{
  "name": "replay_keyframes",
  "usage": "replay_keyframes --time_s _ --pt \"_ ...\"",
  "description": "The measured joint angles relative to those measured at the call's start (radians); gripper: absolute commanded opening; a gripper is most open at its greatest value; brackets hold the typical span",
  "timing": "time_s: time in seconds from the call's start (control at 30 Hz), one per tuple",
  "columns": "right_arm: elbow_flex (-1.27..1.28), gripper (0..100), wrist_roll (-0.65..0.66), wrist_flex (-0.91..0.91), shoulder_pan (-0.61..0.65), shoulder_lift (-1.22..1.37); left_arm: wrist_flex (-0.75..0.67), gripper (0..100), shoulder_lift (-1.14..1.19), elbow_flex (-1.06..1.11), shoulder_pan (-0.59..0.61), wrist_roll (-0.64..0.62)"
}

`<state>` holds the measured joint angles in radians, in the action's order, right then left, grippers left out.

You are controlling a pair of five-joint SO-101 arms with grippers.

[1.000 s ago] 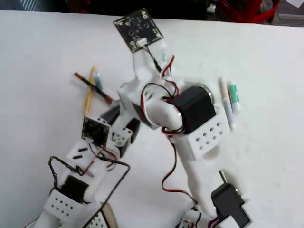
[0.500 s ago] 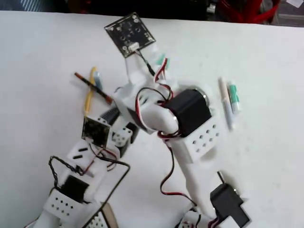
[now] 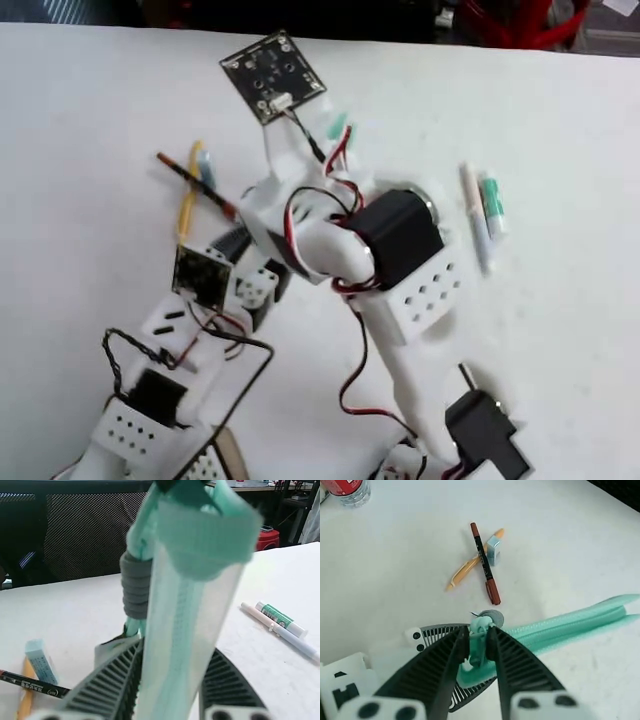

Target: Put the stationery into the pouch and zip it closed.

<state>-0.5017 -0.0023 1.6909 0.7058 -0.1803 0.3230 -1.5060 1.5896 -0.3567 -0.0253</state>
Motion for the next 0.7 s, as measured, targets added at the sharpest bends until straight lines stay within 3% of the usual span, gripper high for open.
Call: replay_keyframes --time_s 0.7 --pt "0.032 1.9 -0.002 -0.069 -0.061 -0.005 -0.002 16 0.000 0.002 0.000 0.000"
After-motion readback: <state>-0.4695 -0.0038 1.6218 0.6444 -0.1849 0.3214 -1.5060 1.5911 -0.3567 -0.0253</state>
